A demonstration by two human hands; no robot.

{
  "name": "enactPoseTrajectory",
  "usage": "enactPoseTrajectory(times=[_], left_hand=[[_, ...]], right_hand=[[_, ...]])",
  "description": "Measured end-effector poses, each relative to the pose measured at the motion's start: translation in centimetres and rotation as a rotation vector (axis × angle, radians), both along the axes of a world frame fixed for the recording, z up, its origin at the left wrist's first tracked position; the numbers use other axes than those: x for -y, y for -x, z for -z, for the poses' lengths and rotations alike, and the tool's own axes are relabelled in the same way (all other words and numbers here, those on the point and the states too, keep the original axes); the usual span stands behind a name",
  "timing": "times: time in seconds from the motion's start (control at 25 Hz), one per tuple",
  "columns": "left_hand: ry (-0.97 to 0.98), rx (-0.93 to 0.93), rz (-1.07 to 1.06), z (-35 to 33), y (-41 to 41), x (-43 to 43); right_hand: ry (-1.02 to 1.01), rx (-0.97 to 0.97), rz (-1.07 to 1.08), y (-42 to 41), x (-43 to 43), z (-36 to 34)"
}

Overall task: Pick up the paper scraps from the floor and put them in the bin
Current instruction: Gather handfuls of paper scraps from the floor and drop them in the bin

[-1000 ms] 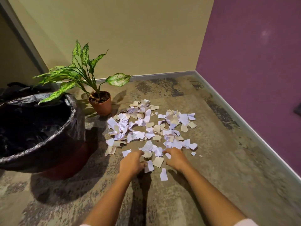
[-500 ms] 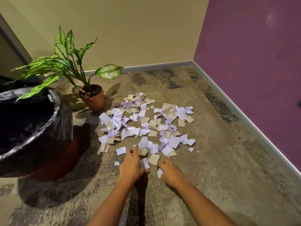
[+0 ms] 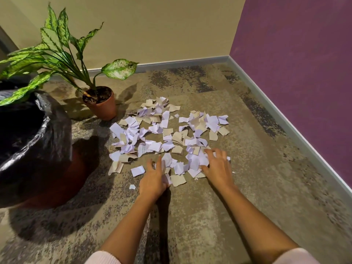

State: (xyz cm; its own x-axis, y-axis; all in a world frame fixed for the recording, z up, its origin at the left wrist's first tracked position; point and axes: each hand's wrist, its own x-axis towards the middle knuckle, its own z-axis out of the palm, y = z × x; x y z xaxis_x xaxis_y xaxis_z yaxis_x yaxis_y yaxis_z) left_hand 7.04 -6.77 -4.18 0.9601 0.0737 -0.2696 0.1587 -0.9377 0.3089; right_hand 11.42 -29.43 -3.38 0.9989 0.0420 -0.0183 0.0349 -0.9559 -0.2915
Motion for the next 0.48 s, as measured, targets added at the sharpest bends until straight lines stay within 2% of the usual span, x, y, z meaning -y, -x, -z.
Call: enactPoseTrajectory(times=[0.08, 0.2, 0.32, 0.48], left_hand=[[0.021, 0.023, -0.022, 0.3, -0.6, -0.3], [0.061, 0.045, -0.069, 0.7, -1.9, -1.2], [0.09, 0.026, -0.074, 0.8, -3.5, -2.0], [0.069, -0.012, -0.054, 0.6, -5.4, -2.8]], right_hand=[[0.045, -0.078, 0.152, -1.1, 1.7, 0.0], [-0.032, -0.293, 0.289, -2.1, 4.2, 0.5], [-0.165, -0.386, 0.27, -2.7, 4.4, 1.2], [-0.197, -0.351, 0.123, -3.7, 1.1, 1.7]])
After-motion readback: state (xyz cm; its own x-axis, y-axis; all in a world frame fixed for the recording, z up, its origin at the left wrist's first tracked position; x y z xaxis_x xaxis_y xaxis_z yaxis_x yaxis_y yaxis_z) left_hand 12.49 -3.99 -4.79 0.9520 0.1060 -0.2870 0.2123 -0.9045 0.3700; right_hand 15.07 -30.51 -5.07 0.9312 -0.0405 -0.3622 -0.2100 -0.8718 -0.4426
